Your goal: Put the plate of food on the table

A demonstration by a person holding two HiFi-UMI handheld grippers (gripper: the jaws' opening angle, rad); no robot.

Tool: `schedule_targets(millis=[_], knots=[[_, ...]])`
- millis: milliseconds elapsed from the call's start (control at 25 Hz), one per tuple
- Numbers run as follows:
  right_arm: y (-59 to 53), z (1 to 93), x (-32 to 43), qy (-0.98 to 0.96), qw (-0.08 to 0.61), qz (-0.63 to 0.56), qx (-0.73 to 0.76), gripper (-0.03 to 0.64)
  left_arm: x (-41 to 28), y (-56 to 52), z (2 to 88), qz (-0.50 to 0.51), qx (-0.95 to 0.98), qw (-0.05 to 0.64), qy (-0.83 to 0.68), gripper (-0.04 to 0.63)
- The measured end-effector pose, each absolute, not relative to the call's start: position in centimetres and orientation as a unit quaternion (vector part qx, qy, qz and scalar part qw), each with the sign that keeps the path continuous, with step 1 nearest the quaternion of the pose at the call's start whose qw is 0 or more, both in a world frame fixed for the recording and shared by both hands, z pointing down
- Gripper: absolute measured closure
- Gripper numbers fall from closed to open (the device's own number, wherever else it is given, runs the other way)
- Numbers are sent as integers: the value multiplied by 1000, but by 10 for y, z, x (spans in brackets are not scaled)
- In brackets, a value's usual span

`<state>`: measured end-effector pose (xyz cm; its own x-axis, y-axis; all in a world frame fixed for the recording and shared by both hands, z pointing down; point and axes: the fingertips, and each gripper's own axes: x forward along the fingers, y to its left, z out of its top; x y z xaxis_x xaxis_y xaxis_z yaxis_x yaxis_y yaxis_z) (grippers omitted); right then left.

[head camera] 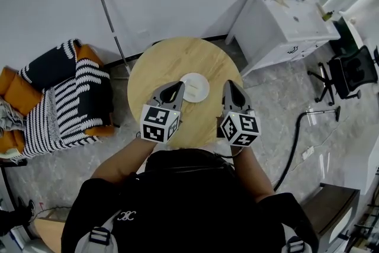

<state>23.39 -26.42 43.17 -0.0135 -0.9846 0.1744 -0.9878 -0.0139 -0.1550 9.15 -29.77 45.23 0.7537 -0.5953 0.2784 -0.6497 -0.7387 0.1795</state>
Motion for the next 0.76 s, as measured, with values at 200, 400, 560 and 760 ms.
schedule_targets(millis=[200,400,560,760], knots=[[-264,441,235,-702,10,128,701,609,93,-297,454,107,926,134,-338,588],[-264,443,234,-704,8,133,697,611,91,-296,457,114,924,136,-339,588],[-263,446,232,-707,9,135,695,609,89,-295,460,117,922,138,-342,588],[-263,448,230,-710,12,136,691,609,89,-295,461,119,921,138,-343,588]])
